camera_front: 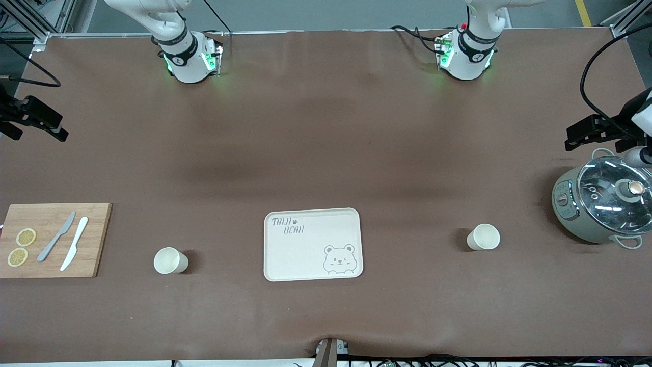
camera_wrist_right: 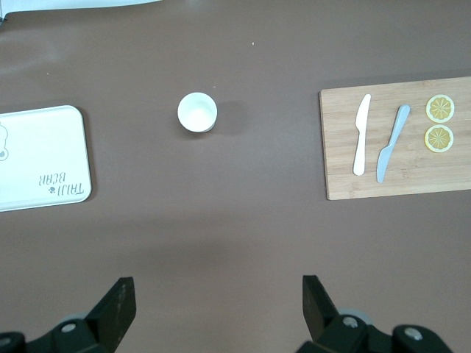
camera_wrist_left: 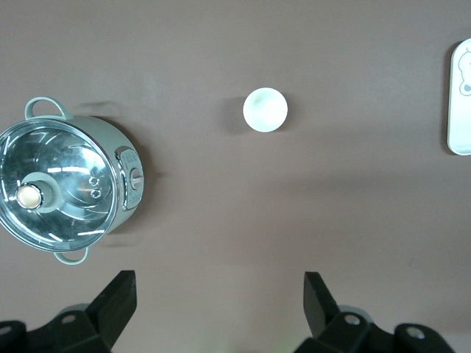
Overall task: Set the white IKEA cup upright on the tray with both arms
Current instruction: 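Move the right gripper and the left gripper above the two white cups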
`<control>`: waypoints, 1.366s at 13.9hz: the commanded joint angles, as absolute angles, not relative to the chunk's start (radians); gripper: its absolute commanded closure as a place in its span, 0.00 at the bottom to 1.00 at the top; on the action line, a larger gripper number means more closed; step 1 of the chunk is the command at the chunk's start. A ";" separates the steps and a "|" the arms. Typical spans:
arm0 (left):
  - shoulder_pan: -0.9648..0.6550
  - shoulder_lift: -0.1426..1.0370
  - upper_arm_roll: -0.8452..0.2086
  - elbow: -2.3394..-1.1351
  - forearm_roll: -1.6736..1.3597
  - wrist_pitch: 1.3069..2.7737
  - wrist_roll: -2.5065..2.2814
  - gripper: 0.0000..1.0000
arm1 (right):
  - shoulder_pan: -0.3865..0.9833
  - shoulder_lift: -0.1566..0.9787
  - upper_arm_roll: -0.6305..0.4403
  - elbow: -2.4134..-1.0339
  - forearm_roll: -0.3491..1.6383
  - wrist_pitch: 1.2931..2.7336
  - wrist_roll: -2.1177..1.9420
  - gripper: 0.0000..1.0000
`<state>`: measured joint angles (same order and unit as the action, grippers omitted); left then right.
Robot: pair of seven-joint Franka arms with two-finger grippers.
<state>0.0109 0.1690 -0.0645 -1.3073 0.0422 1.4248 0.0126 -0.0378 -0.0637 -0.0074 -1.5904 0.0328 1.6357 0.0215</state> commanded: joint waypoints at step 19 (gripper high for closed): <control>0.015 0.455 -0.078 -1.324 0.106 1.710 0.067 0.00 | -0.019 0.317 0.002 -1.433 0.044 1.834 0.028 0.00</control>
<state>0.0095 0.4098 -0.0725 -1.3379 0.0863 1.6617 0.0405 -0.0317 0.2183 -0.0037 -1.5135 0.0353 1.8078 0.0215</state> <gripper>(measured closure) 0.000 0.000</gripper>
